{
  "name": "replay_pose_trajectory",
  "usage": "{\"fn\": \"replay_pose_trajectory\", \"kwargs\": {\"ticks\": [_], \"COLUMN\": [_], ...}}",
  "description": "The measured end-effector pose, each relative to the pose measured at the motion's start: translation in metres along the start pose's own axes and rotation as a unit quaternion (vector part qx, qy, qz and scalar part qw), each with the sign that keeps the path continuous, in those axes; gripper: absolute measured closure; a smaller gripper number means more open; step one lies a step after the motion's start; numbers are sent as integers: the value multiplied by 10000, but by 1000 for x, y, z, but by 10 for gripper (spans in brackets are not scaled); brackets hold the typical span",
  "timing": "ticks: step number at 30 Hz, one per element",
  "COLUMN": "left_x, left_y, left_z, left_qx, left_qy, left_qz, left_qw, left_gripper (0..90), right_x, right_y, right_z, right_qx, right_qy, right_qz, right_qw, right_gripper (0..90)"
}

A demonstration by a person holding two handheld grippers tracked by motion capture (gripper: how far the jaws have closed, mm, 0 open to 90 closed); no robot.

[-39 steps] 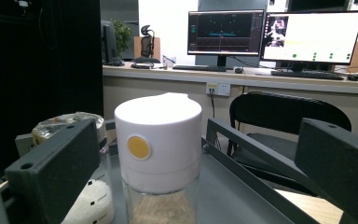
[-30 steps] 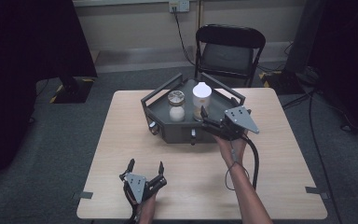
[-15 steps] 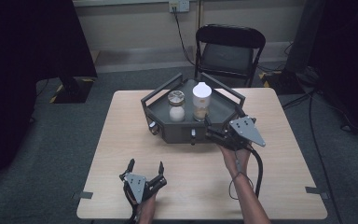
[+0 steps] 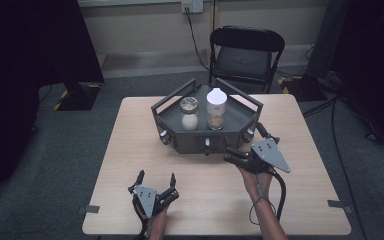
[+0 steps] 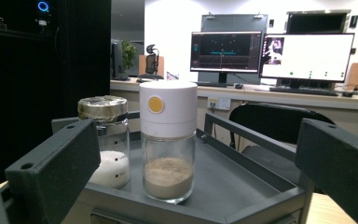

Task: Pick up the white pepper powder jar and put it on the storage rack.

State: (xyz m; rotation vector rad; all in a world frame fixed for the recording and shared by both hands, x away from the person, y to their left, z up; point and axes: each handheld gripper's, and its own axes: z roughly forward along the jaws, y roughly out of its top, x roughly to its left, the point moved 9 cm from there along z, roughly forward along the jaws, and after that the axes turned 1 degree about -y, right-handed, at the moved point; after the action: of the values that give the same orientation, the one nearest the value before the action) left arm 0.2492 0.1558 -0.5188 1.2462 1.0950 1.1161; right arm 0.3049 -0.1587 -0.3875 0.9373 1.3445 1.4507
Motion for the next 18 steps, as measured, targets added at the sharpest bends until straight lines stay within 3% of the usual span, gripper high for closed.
{"fn": "replay_pose_trajectory", "kwargs": {"ticks": [10, 15, 18], "left_x": [0, 0, 0], "left_y": [0, 0, 0], "left_z": [0, 0, 0], "left_qx": [0, -1, -1], "left_qy": [1, 2, 5], "left_qz": [0, 1, 0], "left_qw": [10000, 10000, 10000], "left_gripper": [4, 4, 4], "right_x": [-3, -2, -4], "right_y": [-10, -17, -20], "right_z": [-17, -23, -26], "right_qx": [29, 116, 175], "right_qy": [-30, -107, -122], "right_qz": [10, -162, -146], "right_qw": [10000, 9997, 9997], "right_gripper": [0, 0, 0]}}
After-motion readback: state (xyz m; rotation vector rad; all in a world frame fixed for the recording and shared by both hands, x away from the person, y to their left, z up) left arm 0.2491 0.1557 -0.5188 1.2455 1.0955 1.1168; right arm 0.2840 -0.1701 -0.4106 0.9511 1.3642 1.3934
